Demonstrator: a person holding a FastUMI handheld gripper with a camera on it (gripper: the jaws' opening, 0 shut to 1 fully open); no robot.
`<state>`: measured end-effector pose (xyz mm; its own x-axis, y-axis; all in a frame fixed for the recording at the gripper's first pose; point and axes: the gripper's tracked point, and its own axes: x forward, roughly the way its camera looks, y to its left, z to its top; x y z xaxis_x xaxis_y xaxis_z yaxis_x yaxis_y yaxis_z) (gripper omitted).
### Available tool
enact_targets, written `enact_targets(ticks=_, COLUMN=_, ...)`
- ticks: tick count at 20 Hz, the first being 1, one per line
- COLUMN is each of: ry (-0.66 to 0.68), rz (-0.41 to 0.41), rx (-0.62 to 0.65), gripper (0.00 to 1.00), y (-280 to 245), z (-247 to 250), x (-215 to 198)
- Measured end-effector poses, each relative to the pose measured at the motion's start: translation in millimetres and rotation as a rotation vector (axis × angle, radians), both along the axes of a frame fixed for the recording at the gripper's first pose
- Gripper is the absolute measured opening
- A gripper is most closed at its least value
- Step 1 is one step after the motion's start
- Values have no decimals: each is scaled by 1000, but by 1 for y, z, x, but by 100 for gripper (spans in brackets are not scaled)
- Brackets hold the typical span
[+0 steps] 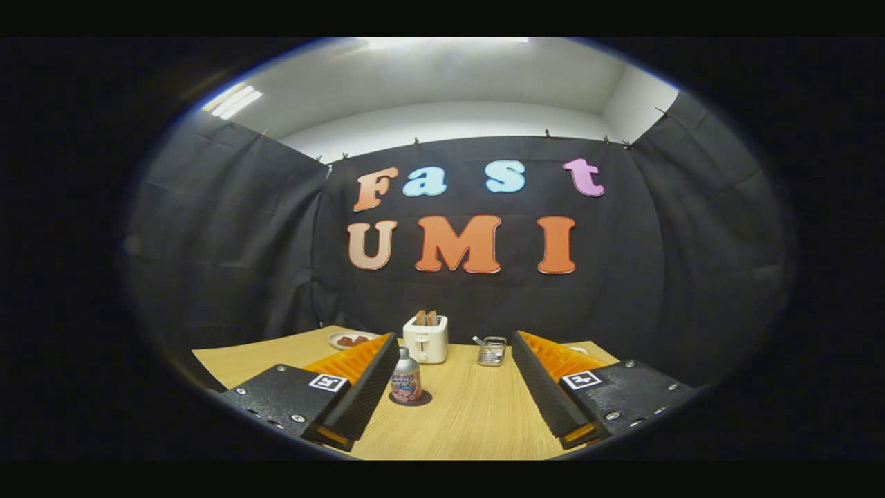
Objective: Take the bottle from table, then pour the juice into the cup, finally place the bottle on the coaster
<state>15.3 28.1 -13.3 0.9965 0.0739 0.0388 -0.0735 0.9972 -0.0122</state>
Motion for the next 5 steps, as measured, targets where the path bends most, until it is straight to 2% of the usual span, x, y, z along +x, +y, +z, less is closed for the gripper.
enact_targets(ticks=5, ry=-19, rz=11, rx=6, gripper=97, y=1, z=4, x=-4)
